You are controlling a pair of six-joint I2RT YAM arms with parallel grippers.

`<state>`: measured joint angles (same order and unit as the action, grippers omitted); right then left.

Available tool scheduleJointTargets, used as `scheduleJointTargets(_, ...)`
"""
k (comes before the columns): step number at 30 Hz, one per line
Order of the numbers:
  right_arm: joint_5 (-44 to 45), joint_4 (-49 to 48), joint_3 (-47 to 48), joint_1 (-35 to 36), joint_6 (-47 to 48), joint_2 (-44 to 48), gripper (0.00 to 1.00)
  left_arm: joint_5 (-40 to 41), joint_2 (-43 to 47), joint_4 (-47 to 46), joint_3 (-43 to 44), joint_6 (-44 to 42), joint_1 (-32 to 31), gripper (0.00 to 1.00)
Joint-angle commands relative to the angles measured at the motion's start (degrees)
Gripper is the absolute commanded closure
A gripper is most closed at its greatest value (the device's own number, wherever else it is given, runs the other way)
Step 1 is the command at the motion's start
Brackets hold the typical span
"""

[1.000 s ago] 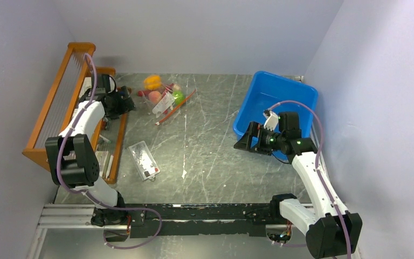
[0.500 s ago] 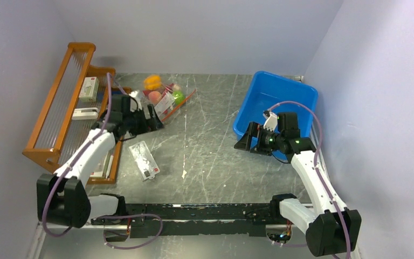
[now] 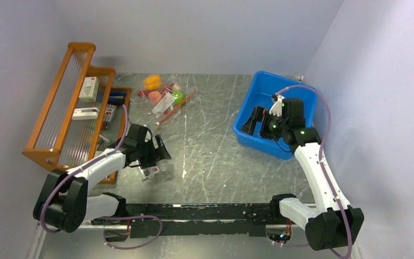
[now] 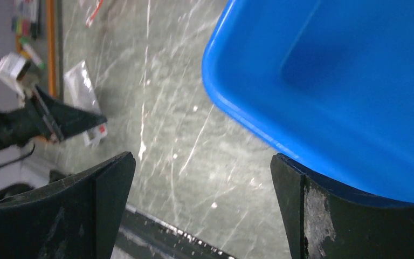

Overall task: Open the zip-top bag and remove the fake food
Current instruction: Adjust the bin at the center of the board.

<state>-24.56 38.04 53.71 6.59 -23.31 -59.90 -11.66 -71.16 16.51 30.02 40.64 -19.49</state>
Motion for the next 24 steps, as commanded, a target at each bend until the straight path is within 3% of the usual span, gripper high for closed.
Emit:
scheduleJointTargets(1,14.77,-0.22,7.32,-0.44,1.84,-1.63,0.0,13.75,1.01,6.73,-4.17,5.39,-0.29,0.06)
scheduleJointTargets(4,19.83,-0.28,10.28,-0.43,1.25,-6.97,0.0,15.6,5.24,8.03,-7.72,8.58,-0.24,0.06)
scheduleJointTargets(9,14.02,-3.45,13.52,-0.44,1.07,-16.04,0.0,18.45,13.98,11.79,-9.11,11.93,-0.16,0.06)
scheduleJointTargets(14,12.33,-2.98,19.11,-0.36,3.13,-26.06,0.0,18.75,15.12,13.73,-7.71,13.53,-0.04,0.05)
scheduleJointTargets(20,17.33,-5.26,24.85,0.25,2.57,-36.09,0.0,8.5,15.75,5.82,-1.87,7.89,-0.11,0.11)
scheduleJointTargets(24,20.84,-3.9,33.36,1.65,4.12,-44.61,0.0,4.08,14.72,7.43,3.63,4.55,-0.2,0.11)
